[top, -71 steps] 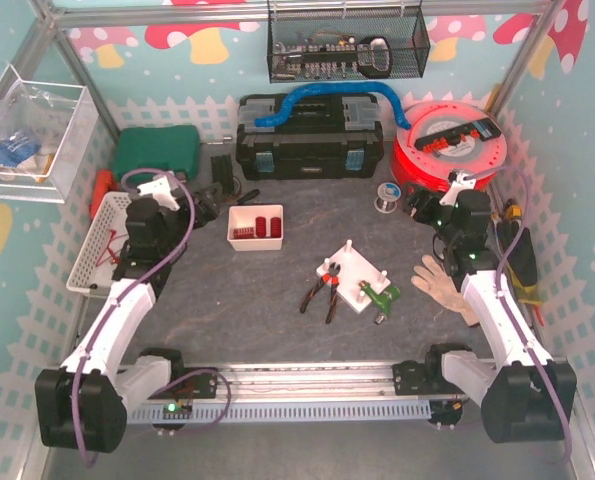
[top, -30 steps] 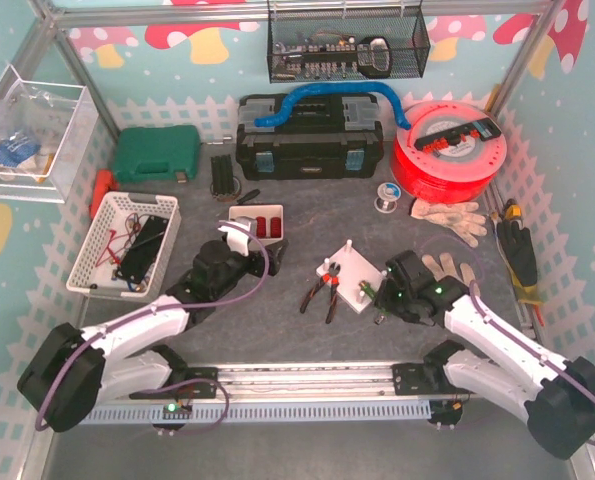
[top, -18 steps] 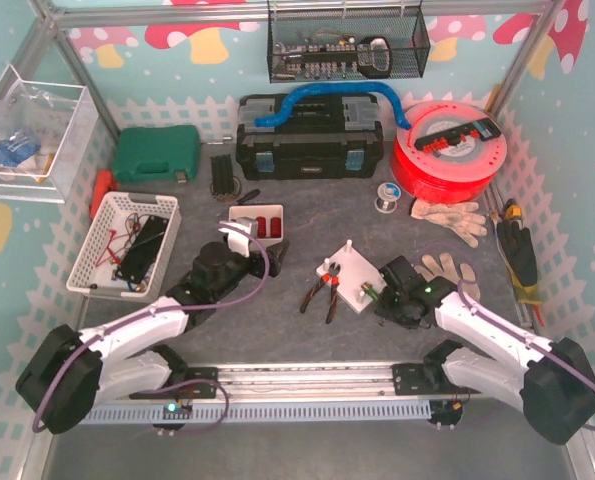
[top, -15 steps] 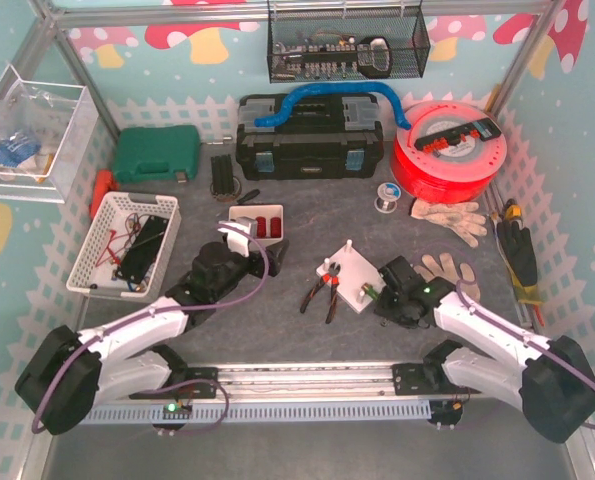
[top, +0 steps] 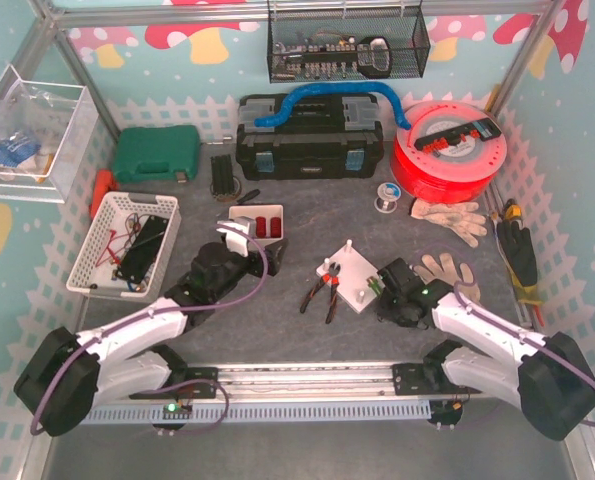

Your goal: Install the large spring

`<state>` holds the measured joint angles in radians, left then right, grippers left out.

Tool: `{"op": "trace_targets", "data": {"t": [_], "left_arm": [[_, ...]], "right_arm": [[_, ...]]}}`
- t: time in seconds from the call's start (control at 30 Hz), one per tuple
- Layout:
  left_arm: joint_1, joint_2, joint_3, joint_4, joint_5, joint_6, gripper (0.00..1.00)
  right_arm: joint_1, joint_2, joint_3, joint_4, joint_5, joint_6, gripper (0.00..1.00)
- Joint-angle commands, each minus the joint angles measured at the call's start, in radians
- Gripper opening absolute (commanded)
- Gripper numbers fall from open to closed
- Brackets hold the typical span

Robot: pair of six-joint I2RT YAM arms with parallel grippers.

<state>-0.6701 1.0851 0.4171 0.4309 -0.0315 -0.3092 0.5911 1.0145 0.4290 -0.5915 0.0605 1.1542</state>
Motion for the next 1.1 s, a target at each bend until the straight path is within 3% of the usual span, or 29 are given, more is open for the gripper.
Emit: {"op": "trace_targets", "data": {"t": [0.0,0.2,0.33,0.5,0.7,0.93,1.07], "left_arm": [[-0.009,-0.022,-0.008,-0.003,-0.021,0.016,0.99],[-0.011,-0.031,-0.007,-0.008,-0.026,0.016,0.99],[-0.014,-0.042,-0.01,-0.01,-0.033,0.018,0.99],[-0.018,-0.049,-0.01,-0.011,-0.041,0.018,0.99],[-0.021,-0.035,-0.008,-0.005,-0.029,0.012,0.99],[-0.024,-0.031,-0.007,-0.004,-0.023,0.012,0.99],[-0.026,-0.034,-0.01,0.007,0.002,0.007,0.99]], "right_arm": [[0.008,0.018,-0.02,-0.009,0.044,-0.004,0.35],[0.008,0.087,0.012,-0.027,0.056,-0.012,0.36],[0.008,0.094,0.019,-0.012,0.043,-0.051,0.31],[0.008,0.004,0.042,-0.027,0.039,-0.086,0.17],[0.008,-0.118,0.078,-0.075,0.05,-0.082,0.08],[0.007,-0.194,0.176,-0.153,0.102,-0.083,0.04],[0.008,-0.199,0.238,-0.128,0.211,-0.128,0.04]]}}
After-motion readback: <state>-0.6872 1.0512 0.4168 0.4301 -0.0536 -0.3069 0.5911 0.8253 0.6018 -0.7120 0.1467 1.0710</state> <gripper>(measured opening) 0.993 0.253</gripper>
